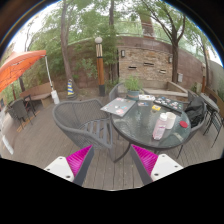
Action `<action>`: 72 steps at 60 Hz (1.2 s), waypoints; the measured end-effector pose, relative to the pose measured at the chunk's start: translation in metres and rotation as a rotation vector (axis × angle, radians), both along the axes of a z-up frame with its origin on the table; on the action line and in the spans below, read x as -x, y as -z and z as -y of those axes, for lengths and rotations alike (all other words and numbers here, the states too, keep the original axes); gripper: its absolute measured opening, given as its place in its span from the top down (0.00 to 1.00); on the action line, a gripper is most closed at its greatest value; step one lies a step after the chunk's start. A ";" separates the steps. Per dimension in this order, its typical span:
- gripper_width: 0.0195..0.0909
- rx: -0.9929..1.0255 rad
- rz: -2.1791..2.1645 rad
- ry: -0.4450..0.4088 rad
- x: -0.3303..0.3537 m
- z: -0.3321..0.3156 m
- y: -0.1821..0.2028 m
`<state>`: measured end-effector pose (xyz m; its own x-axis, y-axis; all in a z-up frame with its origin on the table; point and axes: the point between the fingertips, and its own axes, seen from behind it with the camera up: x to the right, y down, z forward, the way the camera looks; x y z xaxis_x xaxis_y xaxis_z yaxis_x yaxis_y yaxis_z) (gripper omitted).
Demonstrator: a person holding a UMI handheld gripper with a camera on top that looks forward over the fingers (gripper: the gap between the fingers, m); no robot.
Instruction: Pour water
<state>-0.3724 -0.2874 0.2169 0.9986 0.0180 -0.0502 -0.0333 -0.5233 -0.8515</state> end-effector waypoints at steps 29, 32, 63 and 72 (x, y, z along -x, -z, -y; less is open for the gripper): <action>0.11 -0.048 0.081 0.085 -0.046 -0.039 0.058; 0.11 -0.069 0.077 0.130 -0.076 -0.059 0.069; 0.12 -0.368 0.123 0.271 -0.269 -0.253 0.112; 0.71 -0.317 0.145 0.225 -0.275 -0.272 0.138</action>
